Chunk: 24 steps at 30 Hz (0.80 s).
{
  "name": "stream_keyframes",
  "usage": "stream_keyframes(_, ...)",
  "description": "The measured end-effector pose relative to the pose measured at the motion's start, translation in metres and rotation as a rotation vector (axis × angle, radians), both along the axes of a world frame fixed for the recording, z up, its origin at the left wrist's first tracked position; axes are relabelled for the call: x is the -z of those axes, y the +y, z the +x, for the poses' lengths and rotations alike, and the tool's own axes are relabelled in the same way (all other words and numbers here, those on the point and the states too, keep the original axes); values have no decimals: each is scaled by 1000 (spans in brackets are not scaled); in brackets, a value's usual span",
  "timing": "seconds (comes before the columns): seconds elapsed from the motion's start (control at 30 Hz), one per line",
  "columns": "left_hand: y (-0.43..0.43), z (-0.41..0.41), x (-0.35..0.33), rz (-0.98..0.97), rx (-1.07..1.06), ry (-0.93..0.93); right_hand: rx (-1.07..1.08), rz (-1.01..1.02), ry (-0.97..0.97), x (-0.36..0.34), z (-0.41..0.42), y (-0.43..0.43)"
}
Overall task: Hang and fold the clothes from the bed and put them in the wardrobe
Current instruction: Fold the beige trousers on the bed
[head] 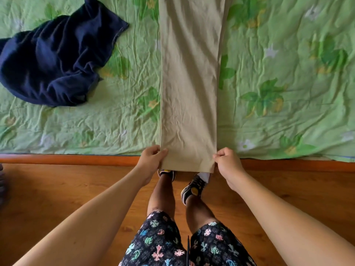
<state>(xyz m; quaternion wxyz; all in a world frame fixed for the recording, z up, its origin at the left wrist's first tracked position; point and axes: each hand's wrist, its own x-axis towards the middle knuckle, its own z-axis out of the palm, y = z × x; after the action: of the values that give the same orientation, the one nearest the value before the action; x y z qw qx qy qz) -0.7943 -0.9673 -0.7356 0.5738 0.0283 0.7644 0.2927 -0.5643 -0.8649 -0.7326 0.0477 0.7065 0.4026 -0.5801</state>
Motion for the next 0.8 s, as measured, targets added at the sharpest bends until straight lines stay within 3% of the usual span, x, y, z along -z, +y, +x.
stream_keyframes(0.13,0,0,-2,-17,44,73,-42,-7,30,-3,8,8)
stream_keyframes(0.37,-1,3,-2,-40,66,18,-43,-34,142,-6,4,-3)
stream_keyframes(0.5,-8,-1,-2,-41,135,189,-45,-19,104,-3,5,-5)
stream_keyframes(0.67,-10,3,-14,76,102,234,-279,126,101,-11,3,-2)
stream_keyframes(0.8,-11,-5,-24,154,347,264,-453,228,173,-18,8,-1)
